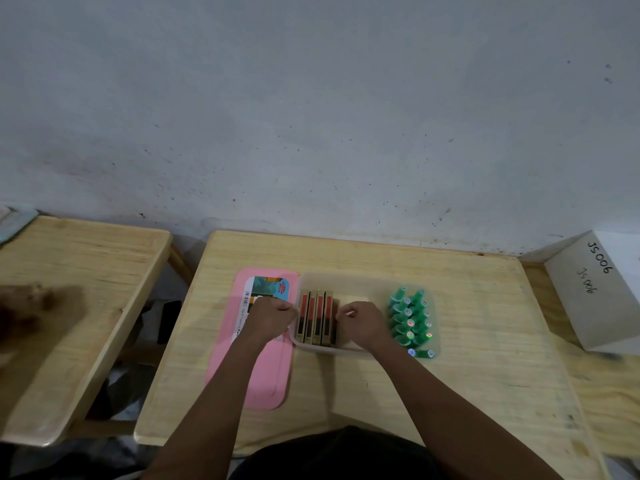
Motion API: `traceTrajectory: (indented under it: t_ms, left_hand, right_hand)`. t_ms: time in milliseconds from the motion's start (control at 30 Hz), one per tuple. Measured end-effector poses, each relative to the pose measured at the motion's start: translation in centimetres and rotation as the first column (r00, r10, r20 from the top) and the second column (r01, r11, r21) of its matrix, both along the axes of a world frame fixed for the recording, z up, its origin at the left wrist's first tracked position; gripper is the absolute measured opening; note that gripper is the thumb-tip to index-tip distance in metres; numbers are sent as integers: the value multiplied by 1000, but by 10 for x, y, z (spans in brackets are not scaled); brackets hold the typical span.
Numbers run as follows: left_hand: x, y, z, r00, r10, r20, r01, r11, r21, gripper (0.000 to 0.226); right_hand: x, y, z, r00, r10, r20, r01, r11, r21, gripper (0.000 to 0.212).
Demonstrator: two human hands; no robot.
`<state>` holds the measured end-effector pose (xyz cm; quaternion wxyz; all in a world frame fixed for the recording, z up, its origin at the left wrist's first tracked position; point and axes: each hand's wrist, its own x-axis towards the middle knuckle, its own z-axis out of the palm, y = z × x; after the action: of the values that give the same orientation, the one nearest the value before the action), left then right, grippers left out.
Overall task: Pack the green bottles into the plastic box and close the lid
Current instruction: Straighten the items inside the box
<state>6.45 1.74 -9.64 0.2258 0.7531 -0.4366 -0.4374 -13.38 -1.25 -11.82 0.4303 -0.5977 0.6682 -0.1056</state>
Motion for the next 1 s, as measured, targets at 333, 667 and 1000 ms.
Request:
traceTrajectory:
  t_ms: [333,667,1000]
  left_hand:
    - [1,0,-5,1000,7,-16,-7,1000,-3,19]
    - [2,-2,-9,1000,10,-24,-10,1000,2,21]
    - [5,-2,-11,999,17,-49,-17,1000,8,19]
  right_hand:
    - [13,-14,5,987,155,-40,-155,988,-10,45]
    - [9,-22,-1,963,214,-164,-222,974,-34,46]
    - [20,-25,-5,906,331,-264,-359,931,-62,46]
